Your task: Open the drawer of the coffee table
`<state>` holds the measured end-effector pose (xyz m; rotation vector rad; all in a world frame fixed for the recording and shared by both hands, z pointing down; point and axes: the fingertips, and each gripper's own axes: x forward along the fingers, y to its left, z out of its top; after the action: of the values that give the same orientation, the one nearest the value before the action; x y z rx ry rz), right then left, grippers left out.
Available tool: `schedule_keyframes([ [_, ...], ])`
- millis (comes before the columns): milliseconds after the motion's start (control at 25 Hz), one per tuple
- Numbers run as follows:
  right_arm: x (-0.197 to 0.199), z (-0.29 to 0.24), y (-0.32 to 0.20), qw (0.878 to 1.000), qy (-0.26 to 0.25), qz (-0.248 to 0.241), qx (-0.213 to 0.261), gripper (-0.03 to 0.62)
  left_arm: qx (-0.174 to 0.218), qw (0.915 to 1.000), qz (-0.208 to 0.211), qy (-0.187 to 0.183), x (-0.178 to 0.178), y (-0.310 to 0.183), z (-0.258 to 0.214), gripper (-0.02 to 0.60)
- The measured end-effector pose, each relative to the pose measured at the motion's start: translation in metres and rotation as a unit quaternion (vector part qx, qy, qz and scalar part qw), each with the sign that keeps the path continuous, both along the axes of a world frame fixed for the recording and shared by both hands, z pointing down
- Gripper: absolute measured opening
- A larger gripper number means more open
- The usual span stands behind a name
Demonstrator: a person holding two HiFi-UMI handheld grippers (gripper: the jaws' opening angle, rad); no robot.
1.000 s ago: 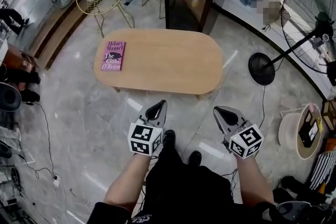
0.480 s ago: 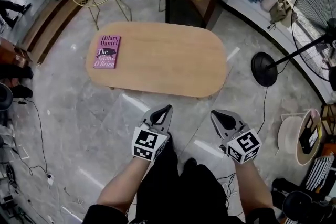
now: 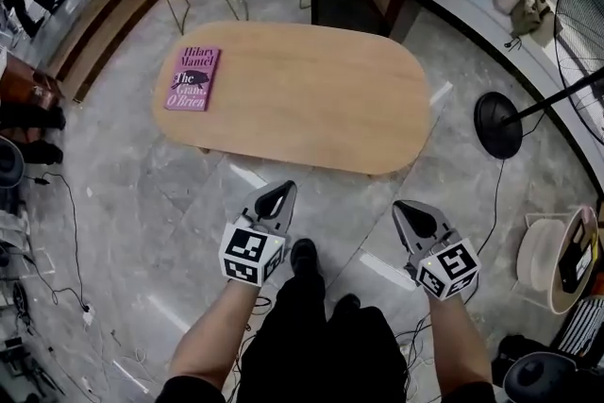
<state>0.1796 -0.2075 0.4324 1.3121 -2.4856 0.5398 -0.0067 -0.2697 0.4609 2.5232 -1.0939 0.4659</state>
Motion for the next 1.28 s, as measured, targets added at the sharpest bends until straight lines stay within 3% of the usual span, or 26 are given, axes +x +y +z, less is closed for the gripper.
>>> schedule_keyframes([
  [200,0.018,0.047,-0.003,0.999,-0.019,0.030,0.012,0.008,0.006,0.9999,-0.009,-0.008,0.000,-0.007,0.048,0.003],
  [280,0.022,0.073,-0.004,0.999,-0.021,0.038,0.011,0.036,0.011,0.9998,-0.012,-0.012,-0.001,-0.010,0.069,0.003],
  [880,0.043,0.260,-0.023,0.998,-0.010,0.048,0.034,0.067,0.043,0.9988,-0.019,-0.014,0.000,-0.030,0.239,0.003],
  [1280,0.052,0.313,-0.023,0.997,0.002,0.043,0.063,0.075,0.061,0.9972,-0.042,-0.012,-0.014,-0.028,0.293,0.004],
])
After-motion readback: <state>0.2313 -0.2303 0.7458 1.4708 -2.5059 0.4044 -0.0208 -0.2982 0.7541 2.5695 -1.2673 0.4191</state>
